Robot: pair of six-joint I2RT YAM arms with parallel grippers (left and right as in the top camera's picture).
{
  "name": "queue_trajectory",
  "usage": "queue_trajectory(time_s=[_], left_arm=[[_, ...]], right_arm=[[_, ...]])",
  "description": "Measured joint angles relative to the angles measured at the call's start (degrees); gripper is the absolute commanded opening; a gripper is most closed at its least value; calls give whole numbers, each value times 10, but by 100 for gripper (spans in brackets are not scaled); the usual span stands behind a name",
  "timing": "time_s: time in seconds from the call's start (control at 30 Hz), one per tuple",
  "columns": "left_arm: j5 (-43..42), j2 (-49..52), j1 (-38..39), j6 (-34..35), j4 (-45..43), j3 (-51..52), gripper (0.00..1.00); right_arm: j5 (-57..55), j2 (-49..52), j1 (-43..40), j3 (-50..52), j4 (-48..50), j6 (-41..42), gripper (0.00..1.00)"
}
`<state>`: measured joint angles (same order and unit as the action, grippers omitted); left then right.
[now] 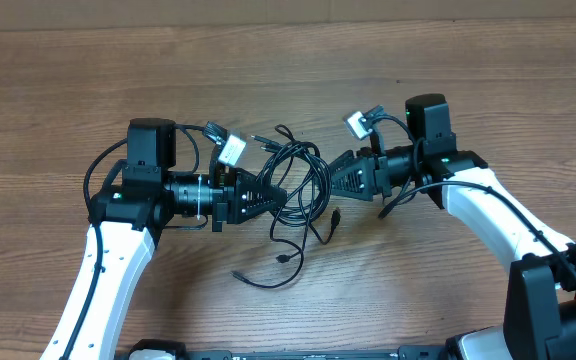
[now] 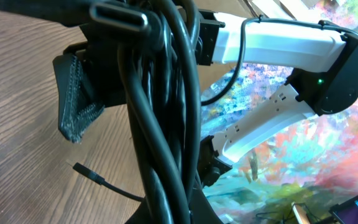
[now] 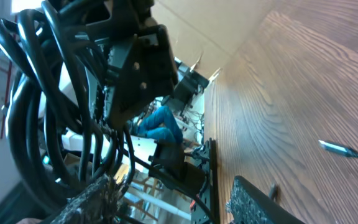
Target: Untangle cables
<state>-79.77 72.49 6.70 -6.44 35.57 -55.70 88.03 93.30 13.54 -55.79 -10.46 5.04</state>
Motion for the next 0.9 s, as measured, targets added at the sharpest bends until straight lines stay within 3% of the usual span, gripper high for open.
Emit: queue_trajectory(time_s=[0.2, 0.7, 0.9], left_arm=[[3, 0, 1, 0, 0, 0, 4], [54, 0, 6, 0, 0, 0, 4], [94, 0, 7, 0, 2, 0, 4]], right_arm=[[0, 0, 9, 0, 82, 73, 56], [0, 0, 11, 0, 89, 127, 51], [0, 0, 12, 0, 83, 130, 63]])
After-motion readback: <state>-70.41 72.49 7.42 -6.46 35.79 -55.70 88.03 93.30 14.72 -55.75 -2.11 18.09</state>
